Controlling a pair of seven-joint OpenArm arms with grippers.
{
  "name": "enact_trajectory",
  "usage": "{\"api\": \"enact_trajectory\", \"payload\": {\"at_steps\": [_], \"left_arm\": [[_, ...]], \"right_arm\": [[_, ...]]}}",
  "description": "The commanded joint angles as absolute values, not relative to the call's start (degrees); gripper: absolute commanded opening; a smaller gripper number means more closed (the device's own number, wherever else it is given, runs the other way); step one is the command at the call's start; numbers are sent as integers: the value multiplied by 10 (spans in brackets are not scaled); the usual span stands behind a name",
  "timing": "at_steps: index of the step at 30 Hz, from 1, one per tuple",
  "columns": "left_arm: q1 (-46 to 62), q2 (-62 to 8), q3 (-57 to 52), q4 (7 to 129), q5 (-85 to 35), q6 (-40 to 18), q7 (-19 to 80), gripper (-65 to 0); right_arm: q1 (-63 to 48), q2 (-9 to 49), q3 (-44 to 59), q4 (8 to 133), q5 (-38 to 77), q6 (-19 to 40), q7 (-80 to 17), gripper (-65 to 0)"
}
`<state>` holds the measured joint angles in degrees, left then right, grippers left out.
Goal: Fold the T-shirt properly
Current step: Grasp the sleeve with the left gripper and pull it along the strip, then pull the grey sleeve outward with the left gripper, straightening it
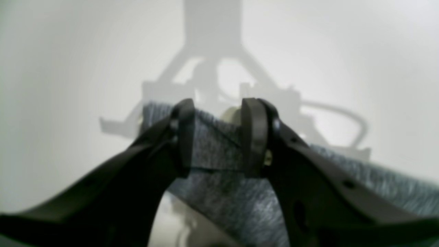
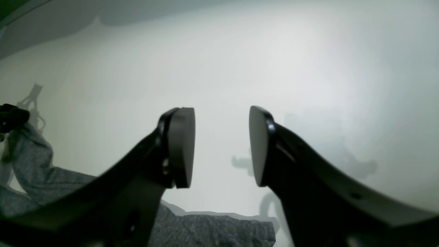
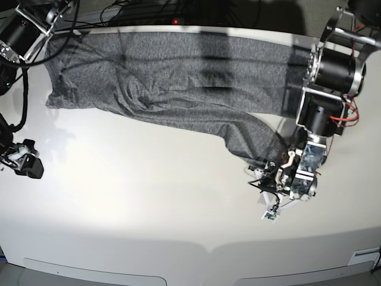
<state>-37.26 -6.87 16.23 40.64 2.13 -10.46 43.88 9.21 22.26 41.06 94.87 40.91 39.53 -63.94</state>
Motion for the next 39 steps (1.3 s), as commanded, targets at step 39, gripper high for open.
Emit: {"api": "enact_trajectory", "payload": {"at_steps": [39], "left_arm": [[-482, -313, 620, 538, 55, -354, 130, -435]], "right_arm": [[103, 235, 413, 959, 483, 400, -665, -388]]}}
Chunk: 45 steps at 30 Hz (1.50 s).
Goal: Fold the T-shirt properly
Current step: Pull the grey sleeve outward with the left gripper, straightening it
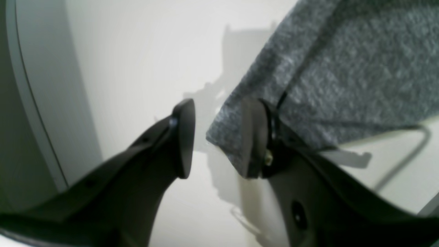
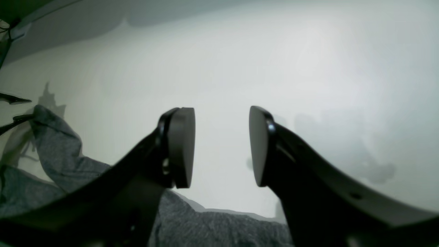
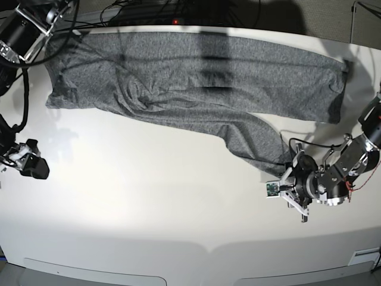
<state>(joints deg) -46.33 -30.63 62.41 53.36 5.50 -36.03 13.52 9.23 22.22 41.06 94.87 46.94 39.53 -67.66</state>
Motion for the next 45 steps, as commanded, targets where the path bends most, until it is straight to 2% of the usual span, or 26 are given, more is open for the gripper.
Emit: {"api": "enact_trajectory", "payload": {"at_steps": [1, 8, 12, 20, 24, 26, 29, 30, 32, 37, 38, 42, 45], "left_arm": [[-479, -314, 620, 538, 73, -354, 119, -435], [-448, -314, 620, 538, 171, -334, 19, -434], [-437, -314, 620, 531, 191, -315, 7, -428], [-438, -293, 620, 411, 236, -312, -76, -428], [-439, -294, 620, 401, 256, -283, -75, -437], [-440, -294, 620, 401, 255, -278, -74, -486], [-438, -294, 620, 401, 255, -278, -77, -641], [-438, -294, 620, 401, 255, -278, -77, -650], [-439, -294, 620, 401, 255, -273, -76, -650], [-440, -294, 620, 401, 255, -214, -59, -650], [-440, -294, 620, 401, 255, -210, -55, -634], [-440, -294, 620, 401, 255, -209, -37, -484], [-439, -294, 620, 401, 255, -176, -16, -473]], "right_arm": [[103, 235, 413, 959, 483, 400, -665, -388], [103, 235, 413, 959, 483, 400, -670, -388], [103, 235, 413, 959, 486, 400, -670, -388], [103, 235, 413, 959, 515, 400, -689, -388], [103, 235, 413, 959, 514, 400, -691, -388], [103, 235, 413, 959, 515, 400, -691, -388], [103, 235, 413, 959, 515, 400, -691, -388], [103, 235, 413, 959, 515, 400, -691, -388], [103, 235, 413, 959, 515, 400, -691, -388], [103, 235, 413, 959, 515, 400, -695, -388], [103, 235, 413, 959, 515, 400, -697, -388], [103, 235, 413, 959, 515, 400, -700, -388], [103, 235, 413, 959, 515, 400, -700, -388]]}}
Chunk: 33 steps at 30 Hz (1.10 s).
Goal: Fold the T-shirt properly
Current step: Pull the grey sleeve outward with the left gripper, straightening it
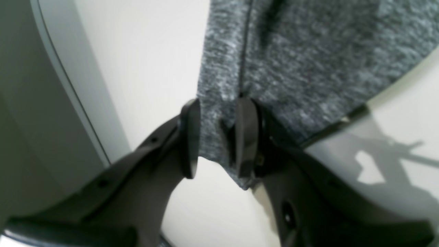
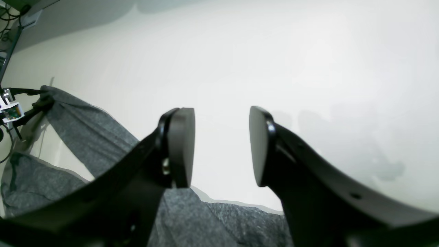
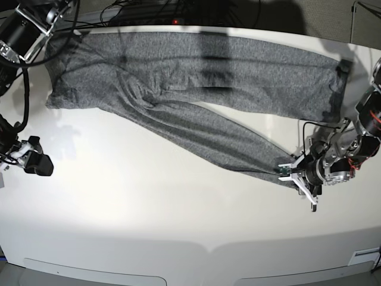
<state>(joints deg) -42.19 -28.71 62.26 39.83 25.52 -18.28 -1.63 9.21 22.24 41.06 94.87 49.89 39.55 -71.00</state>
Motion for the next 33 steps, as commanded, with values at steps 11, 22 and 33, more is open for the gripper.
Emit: {"api": "enact_trajectory", "payload": {"at_steps": [11, 22, 33], "left_arm": [[-439, -294, 620, 401, 255, -128, -6, -473], [-436, -286, 620, 369, 208, -128, -21, -473], [-437, -256, 620, 274, 207, -58, -70, -520]], "right_arm": [[103, 235, 413, 959, 515, 400, -700, -388], [103, 235, 413, 959, 515, 400, -706, -388], [103, 235, 413, 959, 517, 400, -710, -388]]}}
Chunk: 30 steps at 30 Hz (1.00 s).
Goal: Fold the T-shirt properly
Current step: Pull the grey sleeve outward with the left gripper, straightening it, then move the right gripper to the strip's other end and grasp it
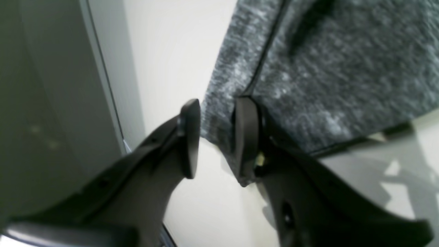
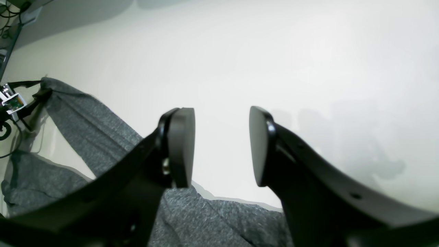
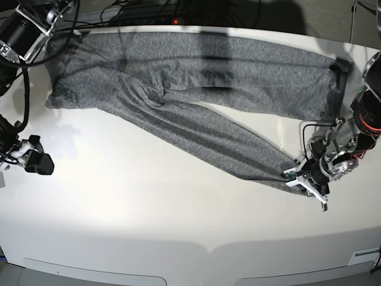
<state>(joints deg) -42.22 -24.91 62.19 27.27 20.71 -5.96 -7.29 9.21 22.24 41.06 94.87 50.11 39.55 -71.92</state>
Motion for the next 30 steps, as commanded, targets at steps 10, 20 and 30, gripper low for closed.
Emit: {"api": "enact_trajectory", "payload": {"at_steps": [10, 20, 30], "left_arm": [[-437, -256, 620, 281, 175, 48, -32, -650], [-436, -256, 620, 350, 174, 79, 37, -650], [-436, -256, 620, 356, 158, 79, 37, -650]], "right_arm": [[103, 236, 412, 959, 516, 400, -710, -388], [92, 279, 219, 959, 432, 400, -703, -307], [92, 272, 66, 923, 333, 400, -668, -310]]}}
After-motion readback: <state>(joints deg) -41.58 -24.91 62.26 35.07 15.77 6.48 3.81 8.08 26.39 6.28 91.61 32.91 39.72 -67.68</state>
